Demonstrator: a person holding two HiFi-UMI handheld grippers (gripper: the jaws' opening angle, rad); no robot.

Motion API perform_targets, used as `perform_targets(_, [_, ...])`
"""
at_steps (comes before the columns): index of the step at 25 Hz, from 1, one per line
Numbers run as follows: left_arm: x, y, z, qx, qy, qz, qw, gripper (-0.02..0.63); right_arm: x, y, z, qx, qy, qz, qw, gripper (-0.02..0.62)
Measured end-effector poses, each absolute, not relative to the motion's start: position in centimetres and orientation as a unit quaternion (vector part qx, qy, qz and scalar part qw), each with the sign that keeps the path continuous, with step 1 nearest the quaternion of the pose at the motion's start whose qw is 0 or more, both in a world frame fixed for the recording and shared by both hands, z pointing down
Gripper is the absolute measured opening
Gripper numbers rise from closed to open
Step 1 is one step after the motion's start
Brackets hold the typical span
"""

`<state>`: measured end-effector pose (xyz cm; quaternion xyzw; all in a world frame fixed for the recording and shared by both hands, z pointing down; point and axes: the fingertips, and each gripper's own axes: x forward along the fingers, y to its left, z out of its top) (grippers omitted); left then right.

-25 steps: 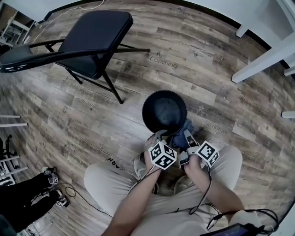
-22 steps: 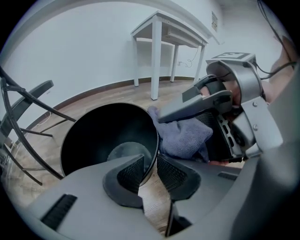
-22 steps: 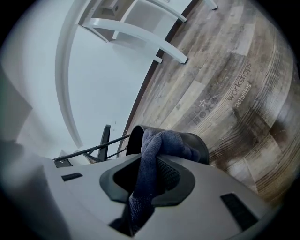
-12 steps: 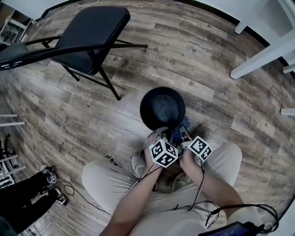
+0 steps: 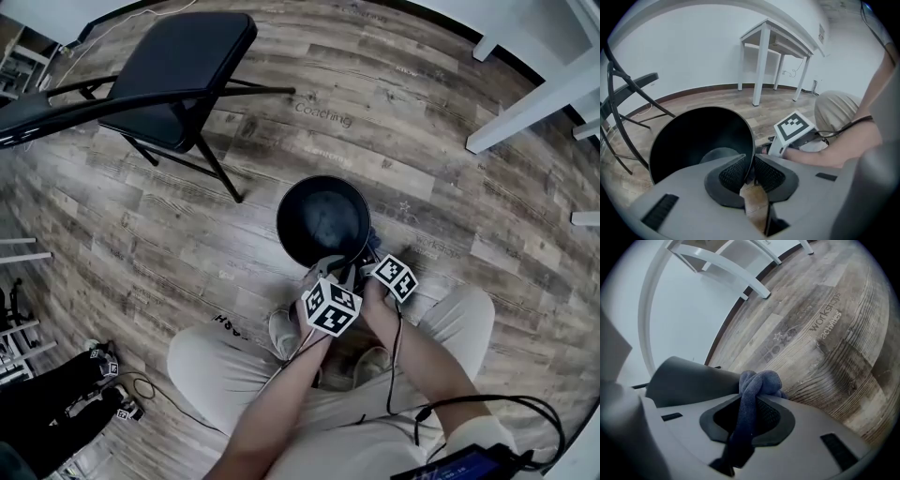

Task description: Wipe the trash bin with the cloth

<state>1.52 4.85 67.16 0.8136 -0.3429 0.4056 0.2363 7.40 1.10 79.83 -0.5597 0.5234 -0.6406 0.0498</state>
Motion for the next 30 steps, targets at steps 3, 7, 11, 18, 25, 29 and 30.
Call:
perform_targets(3, [1.7,4.9,67.0,0.815,-0.345,0.399,0.239,0.055,7.5,1.2,83.1,-0.558,0.506,-0.656,0.042,0.071])
perform_targets(7, [1.8,4.8,66.8,0.819,-0.350,0.384,0.244,0.055,7.5,1.4,86.7,-0.547,0.489,-0.678,0.027,0.070])
perform_targets(11, [1.8,4.7,66.3,0.827,-0.355,0.358,0.249,0.053,7.3,1.7,88.8,-0.550,0.489,-0.677,-0.007,0.071])
perform_targets(18, [1.9,4.8,65.8,0.832,-0.344,0.353,0.254,0.054,8.8,1.5,86.2,-0.569,0.449,-0.689,0.006,0.071])
perform_targets(25, [0.9,4.9,65.6,0.820,-0.338,0.413,0.205,0.090,10.3,1.1,74.3,-0.539,0.444,-0.713,0.064,0.071])
perform_targets(29, [0.1,5.5,66.1,0.811,-0.325,0.448,0.187,0.101,10.2,1.9,67.9,-0.501,0.506,-0.698,0.071,0.071])
perform_targets(30, [-0.1,5.5,66.2,0.810,-0.325,0.453,0.181,0.101,10.1,2.3,67.1,-0.494,0.511,-0.699,0.073,0.071])
